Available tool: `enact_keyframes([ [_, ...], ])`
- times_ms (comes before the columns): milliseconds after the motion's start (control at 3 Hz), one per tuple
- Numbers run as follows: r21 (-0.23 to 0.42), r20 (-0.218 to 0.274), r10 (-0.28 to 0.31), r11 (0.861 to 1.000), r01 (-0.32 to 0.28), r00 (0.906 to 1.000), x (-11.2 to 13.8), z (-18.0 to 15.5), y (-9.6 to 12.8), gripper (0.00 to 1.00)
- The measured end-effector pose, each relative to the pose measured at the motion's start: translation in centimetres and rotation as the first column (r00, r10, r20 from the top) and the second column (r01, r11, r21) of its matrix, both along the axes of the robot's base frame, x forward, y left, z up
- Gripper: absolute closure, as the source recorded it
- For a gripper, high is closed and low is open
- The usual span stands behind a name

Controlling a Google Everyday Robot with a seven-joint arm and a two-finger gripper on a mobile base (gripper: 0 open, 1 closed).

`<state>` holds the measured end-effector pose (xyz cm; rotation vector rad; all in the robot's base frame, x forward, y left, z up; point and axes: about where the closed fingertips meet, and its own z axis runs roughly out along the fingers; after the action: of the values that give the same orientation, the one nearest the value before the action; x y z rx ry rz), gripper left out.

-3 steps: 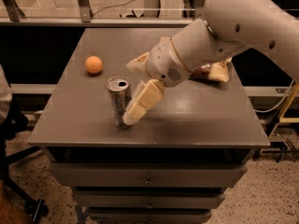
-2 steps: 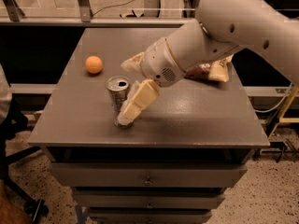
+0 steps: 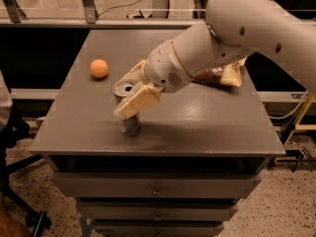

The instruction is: Move redbull can near orange

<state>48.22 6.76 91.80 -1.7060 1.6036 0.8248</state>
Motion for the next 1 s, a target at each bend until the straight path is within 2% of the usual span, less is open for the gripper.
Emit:
enact_keyframes([
  [333,0.011,0.003,-0.002,1.0,0.002,1.0,-0.1,0.2,-0.1,0.61],
  [667,0.037,0.014,-0.032,0.999,0.032,0.9994,0.6,1.0,-1.7,0.83],
  [1000,0.073,0.031,-0.105,0.992,0.102,0.994,2.2,2.4,-5.3,1.0],
])
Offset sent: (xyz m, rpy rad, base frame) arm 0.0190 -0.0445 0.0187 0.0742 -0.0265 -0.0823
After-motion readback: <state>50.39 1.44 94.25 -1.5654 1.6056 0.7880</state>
